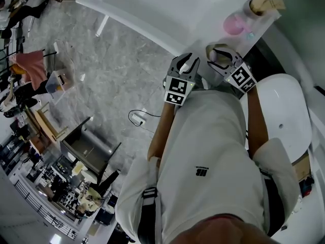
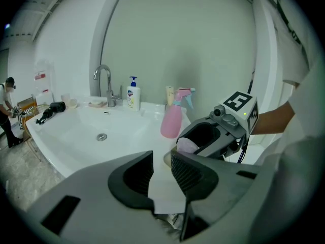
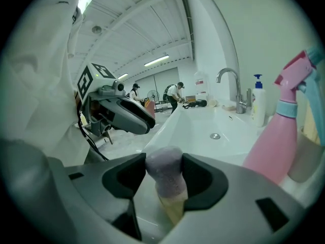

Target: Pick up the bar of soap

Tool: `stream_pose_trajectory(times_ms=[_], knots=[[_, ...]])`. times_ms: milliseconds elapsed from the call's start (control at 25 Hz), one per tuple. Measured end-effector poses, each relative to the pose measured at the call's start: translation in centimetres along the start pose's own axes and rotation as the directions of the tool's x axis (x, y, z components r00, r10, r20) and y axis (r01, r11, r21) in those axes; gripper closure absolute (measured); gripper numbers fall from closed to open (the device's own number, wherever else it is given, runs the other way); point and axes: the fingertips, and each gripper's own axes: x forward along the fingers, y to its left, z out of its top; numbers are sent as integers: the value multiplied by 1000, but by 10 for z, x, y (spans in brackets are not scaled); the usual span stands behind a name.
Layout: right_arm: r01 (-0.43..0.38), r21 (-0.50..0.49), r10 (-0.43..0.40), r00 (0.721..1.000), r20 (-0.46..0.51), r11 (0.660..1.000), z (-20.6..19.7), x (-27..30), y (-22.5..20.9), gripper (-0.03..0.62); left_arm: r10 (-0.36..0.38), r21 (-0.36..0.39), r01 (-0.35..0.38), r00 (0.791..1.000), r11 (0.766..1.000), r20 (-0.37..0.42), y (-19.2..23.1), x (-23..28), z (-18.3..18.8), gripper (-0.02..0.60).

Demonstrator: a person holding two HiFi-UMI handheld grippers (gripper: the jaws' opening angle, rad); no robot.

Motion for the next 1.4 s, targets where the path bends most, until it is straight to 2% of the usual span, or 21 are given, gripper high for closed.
stream_pose_trajectory(times_ms=[480,640,800,1000,1400], knots=[[53,39,-58,988,145,998,44,-30,-5,354,-1,24,-1,999,1000,54,-2,-3,17,459],[76,-50,-65,979,191,996,65,-43,-5,354,-3,29,0,995,1000,102,-3,-9,36,459],[109,-66,-90,967,239,992,86,-58,-4,353,-16,47,9,988,999,151,-7,-14,57,459],[152,-73,-121,940,319,986,110,-78,-5,355,-35,73,20,978,997,207,-12,-19,81,459],[214,-13,-184,866,466,977,166,-116,6,355,-63,109,32,950,994,305,-17,-41,121,459]])
